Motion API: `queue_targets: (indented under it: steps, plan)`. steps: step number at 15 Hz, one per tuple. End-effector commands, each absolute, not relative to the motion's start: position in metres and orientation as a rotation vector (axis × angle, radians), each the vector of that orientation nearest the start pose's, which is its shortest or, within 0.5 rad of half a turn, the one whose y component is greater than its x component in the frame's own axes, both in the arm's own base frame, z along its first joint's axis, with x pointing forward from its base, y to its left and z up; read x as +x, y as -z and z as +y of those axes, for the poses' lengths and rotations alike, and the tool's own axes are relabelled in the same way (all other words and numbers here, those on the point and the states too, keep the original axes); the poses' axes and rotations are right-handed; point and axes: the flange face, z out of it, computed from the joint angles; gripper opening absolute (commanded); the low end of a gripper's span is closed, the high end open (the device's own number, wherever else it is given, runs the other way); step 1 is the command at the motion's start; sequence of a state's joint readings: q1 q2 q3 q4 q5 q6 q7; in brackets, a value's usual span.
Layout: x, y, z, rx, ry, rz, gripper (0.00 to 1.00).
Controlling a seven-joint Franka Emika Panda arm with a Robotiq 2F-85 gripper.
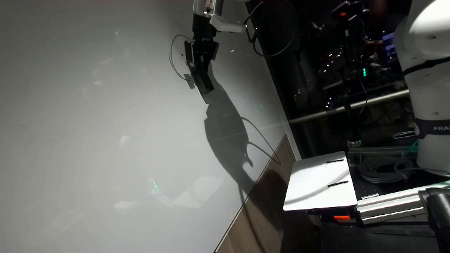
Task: Erase what was on the whiteboard
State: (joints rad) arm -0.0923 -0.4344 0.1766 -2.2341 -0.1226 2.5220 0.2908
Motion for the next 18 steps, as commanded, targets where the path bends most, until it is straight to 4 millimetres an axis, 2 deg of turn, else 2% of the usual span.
queue_targets:
  steps: [1, 5, 9, 13, 18]
  plan:
    - [0.505, -0.677, 0.03, -2.934, 1.276, 0.225, 0.3]
    - [0.51, -0.712, 0.011, -2.928, 1.293, 0.269, 0.3]
    - [0.52, -0.725, -0.011, -2.934, 1.28, 0.302, 0.3]
    - [0.529, -0.714, -0.025, -2.962, 1.238, 0.311, 0.3]
    - [0.531, -0.699, -0.037, -2.976, 1.196, 0.335, 0.3]
